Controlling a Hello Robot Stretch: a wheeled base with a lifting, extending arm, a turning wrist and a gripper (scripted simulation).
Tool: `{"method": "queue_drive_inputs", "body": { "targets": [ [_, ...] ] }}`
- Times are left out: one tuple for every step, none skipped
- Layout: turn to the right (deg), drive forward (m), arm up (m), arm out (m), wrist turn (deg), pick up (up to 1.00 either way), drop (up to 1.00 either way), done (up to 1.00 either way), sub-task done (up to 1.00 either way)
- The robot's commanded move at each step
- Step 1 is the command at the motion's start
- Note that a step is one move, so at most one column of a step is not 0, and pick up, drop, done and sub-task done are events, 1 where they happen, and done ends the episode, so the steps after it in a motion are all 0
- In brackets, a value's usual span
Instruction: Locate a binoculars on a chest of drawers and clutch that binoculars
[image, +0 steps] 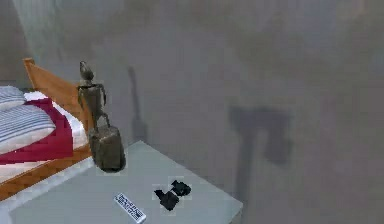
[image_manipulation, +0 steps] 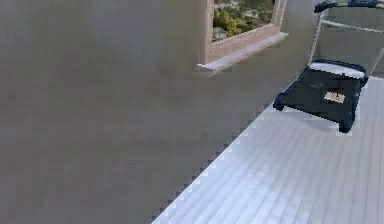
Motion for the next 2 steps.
{"method": "queue_drive_inputs", "body": {
  "targets": [
    [-45.0, 0.00, 0.00, 0.00, 0.0, 0.00, 0.00, 0.00, 0.00],
    [-45.0, 0.00, 0.00, 0.00, 0.0, 0.00, 0.00, 0.00, 0.00]
  ]
}}
